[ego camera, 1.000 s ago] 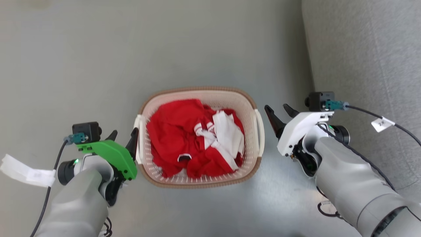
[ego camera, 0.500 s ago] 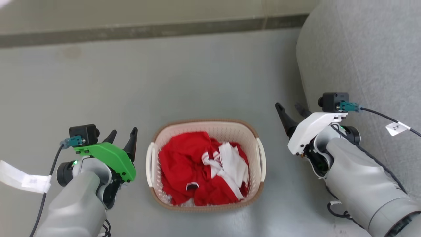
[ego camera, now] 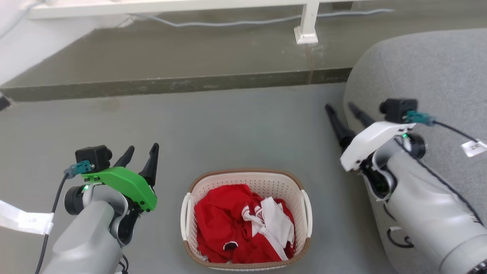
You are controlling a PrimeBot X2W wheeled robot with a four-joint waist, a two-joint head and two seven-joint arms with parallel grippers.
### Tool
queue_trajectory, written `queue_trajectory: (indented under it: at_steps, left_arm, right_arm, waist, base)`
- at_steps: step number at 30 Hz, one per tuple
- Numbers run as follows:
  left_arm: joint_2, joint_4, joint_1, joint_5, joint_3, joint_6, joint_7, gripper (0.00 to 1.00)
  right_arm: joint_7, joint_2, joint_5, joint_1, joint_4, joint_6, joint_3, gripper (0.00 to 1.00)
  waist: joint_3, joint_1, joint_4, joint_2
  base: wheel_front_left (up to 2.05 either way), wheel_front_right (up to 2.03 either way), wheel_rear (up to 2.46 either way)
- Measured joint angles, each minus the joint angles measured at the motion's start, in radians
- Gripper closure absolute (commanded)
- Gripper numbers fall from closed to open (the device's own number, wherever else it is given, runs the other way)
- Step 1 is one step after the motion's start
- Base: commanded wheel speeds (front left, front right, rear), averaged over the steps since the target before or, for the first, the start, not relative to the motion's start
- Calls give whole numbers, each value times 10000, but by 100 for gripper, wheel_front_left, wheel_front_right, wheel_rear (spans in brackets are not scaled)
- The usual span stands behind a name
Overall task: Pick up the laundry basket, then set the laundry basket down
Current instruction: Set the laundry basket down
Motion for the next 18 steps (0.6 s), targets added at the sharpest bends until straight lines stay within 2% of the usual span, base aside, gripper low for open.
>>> queue_trajectory:
  at_steps: [5,9,18]
  left_arm:
    - [67,-794,365,593,506,211,0,0]
    - [247,-1496,666,1124,1047,408,-2,0]
    - [244,-2892,1778,1918,1921,738,-27,0]
  right_arm:
    - [-31,-326,-529,510,-995,-270,-738,0]
    - [-42,-326,-974,1043,-1745,-424,-1164,0]
    - [-44,-428,-1896,2271,-3409,-802,-2153,0]
  waist:
    - [-226,0,113,0]
    - [-319,0,162,0]
    - [-571,0,248,0]
  base:
    - [0,0,0]
    - [0,0,0]
    - [0,0,0]
